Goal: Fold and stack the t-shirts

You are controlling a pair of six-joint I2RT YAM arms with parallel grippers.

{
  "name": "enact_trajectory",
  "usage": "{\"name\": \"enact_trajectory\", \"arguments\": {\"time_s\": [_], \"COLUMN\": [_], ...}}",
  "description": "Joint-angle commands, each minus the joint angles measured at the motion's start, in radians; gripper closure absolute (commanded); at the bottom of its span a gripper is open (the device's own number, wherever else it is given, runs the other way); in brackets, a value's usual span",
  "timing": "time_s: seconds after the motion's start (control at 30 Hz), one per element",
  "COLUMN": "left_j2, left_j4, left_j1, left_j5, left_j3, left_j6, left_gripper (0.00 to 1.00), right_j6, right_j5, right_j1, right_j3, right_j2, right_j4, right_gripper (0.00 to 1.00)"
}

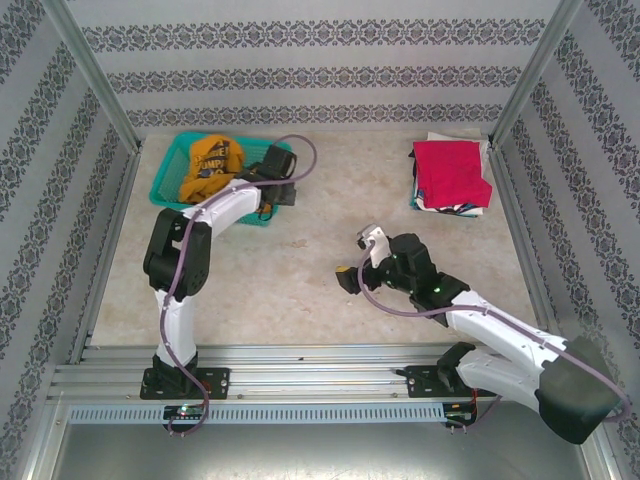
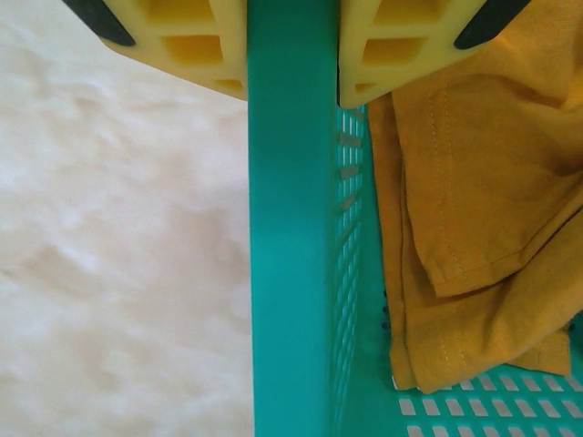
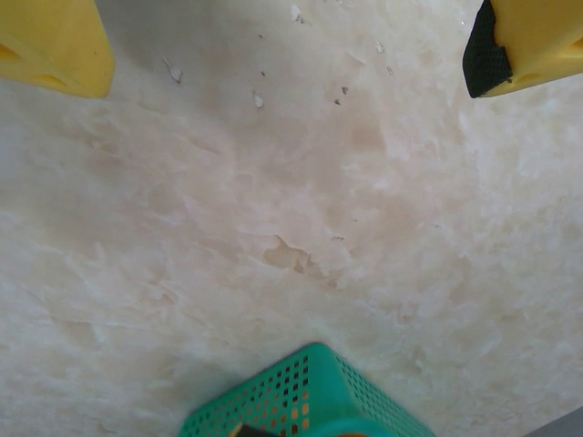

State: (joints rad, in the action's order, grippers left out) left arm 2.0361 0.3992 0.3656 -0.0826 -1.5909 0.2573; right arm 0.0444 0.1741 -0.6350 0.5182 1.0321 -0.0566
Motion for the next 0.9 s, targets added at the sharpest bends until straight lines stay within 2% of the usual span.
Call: {"name": "enact_trajectory", "arguments": {"time_s": [0.0,0.47,0.57,0.87], "left_j2": [0.015,0.212,0.263,0.449], "left_j4": [0.031,0.092,0.097,0.273], "left_j1": [-0.061,-0.265,-0.286,-0.307], "left_j5": [0.027,0.136,0.149,0.146], "left_j3": [-0.061,-0.332,-0.39,-0.7], "left_j6": [-0.02,-0.146,-0.165,-0.19], "left_gripper": [0.93,0.95,0.97,0.97], "right_j6": [-0.022,-0.062,-0.066,-0.067], "right_j5": [0.002,-0.053,-0.053,-0.063], "right_j1": [-0.024,-0.079,-0.079,-0.09], "right_j3": [0.049,0.147,0.151,0.161], "right_j2": [0.039,0.203,0.213,0.24], "right_j4": [-0.025,-0.005,-0.005,-0.005], "right_gripper": [0.02,0.02,0.02,0.02]}}
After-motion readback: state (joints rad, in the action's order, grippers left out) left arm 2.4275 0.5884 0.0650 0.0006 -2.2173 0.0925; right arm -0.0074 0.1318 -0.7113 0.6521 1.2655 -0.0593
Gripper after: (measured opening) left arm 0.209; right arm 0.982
